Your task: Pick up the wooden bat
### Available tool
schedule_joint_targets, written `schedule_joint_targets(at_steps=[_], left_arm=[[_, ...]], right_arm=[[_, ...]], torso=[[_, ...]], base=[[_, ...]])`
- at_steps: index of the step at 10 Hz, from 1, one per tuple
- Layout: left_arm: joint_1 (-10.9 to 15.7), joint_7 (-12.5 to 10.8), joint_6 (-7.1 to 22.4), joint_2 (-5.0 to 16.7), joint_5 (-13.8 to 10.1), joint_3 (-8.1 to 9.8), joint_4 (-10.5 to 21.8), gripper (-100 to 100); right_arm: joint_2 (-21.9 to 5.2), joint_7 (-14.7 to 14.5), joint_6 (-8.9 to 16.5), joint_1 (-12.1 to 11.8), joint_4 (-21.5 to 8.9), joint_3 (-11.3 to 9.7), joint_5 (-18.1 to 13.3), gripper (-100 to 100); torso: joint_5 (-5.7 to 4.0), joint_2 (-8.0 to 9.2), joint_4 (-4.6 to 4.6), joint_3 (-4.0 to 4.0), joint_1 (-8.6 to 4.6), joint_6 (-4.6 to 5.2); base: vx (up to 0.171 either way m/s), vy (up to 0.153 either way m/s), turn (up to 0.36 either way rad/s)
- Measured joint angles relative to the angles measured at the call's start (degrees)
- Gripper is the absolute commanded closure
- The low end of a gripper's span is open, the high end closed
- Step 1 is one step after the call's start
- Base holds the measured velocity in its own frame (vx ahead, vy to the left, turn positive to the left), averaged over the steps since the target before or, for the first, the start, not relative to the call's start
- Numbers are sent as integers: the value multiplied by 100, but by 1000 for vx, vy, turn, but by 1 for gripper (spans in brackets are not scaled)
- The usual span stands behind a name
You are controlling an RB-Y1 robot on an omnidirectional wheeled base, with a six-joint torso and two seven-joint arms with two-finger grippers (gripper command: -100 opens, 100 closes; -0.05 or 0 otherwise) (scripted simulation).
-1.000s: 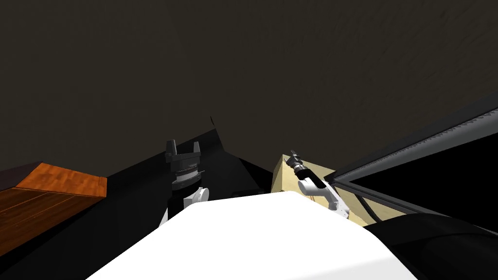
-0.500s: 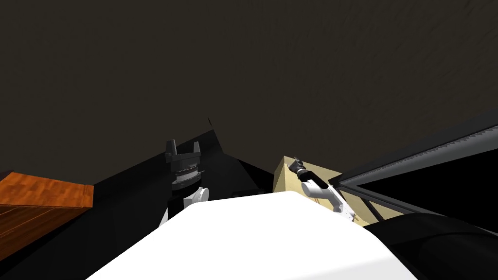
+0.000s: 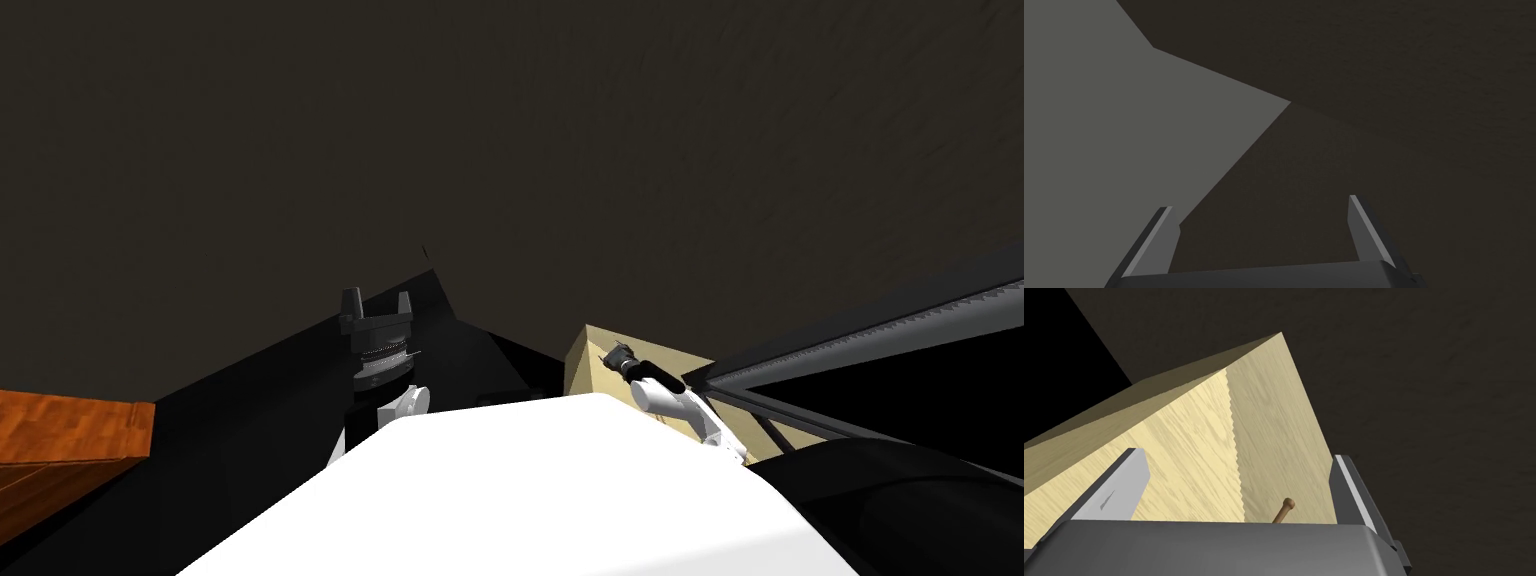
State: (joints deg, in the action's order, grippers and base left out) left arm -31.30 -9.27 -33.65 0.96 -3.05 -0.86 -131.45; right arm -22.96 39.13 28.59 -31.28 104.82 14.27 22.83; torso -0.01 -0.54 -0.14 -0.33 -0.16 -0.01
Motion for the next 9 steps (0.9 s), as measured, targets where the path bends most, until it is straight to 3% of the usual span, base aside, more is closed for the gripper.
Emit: schedule_joint_targets(at_steps=[2, 4, 8, 9], left_arm=[[0, 0, 0, 0, 0, 0, 0, 0], [0, 0, 0, 0, 0, 0, 0, 0], [1, 0, 0, 0, 0, 0, 0, 0], [1, 0, 0, 0, 0, 0, 0, 0]], right_arm=[[-87, 175, 279, -35, -337, 130, 259, -100], [-122, 372, 667, -143, -477, 288, 456, -100], [-253, 664, 1141, -214, -1161, 520, 910, -100], [-304, 738, 1292, -298, -1180, 593, 1033, -100]], torso=[[0, 6, 1, 3, 1, 0], [-1, 10, 2, 6, -6, 0], [-2, 15, 3, 8, -10, -1], [-2, 21, 4, 11, -11, -3]], base=[[95, 17, -57], [89, -4, -47], [82, -8, -46], [83, -29, -40]])
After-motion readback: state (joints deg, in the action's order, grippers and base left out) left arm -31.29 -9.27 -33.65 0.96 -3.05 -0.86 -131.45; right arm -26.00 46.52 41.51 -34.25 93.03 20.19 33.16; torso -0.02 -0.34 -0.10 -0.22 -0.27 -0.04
